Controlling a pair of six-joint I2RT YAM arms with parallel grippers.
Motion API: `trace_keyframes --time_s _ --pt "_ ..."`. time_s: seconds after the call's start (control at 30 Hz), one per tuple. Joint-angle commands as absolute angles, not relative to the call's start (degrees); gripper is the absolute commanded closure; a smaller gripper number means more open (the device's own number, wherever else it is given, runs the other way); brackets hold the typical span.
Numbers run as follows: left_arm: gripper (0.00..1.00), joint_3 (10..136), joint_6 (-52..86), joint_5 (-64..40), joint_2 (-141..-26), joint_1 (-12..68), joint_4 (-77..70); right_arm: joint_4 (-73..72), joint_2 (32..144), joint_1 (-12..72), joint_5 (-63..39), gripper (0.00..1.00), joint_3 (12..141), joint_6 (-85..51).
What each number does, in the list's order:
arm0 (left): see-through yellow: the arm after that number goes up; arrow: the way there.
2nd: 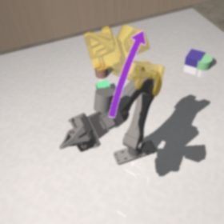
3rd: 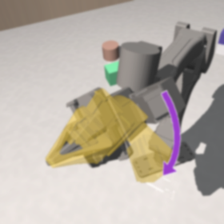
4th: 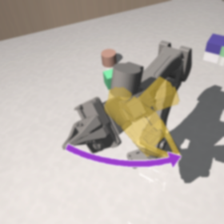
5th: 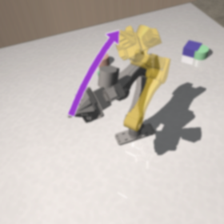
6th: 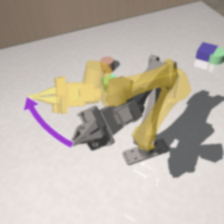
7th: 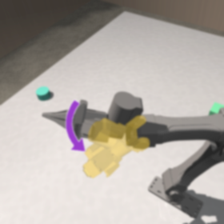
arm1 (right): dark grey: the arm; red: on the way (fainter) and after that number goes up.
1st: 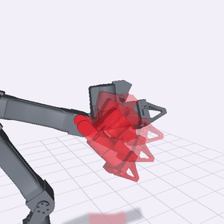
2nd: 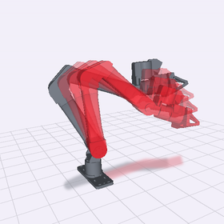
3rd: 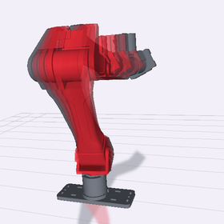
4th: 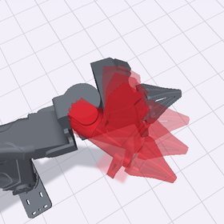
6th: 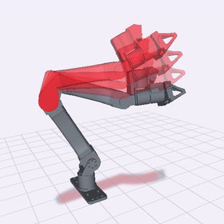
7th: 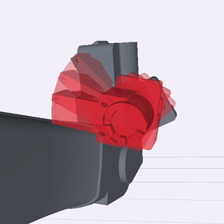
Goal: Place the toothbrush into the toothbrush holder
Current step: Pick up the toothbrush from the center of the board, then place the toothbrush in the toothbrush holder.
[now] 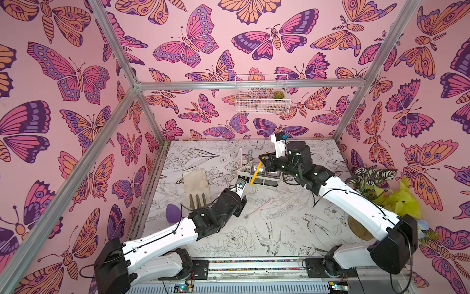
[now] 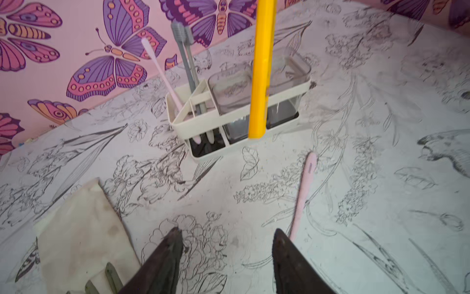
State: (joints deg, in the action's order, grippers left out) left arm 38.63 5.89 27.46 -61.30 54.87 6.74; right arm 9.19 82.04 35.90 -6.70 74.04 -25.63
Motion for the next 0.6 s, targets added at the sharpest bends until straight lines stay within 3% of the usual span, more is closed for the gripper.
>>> trace_keyframes --time_s 0.0,0.1,0.3,0.57 --pt "0.42 35.3 5.3 33.9 -61.1 54.9 1.6 12.1 84.9 36.5 -2.0 1.00 78.3 -20.8" --pt "0.42 32.0 4.7 37.7 -61.4 54.5 -2.3 12.1 87.9 36.9 -1.2 1.00 81.8 -19.6" --pt "0.41 30.3 9.0 31.7 -60.2 52.2 -1.8 11.6 95.8 39.1 1.5 1.00 89.1 -15.0" --pt "0.41 30.4 11.3 31.6 -60.7 49.5 -0.2 9.8 104.6 39.1 3.9 1.00 97.7 -12.0"
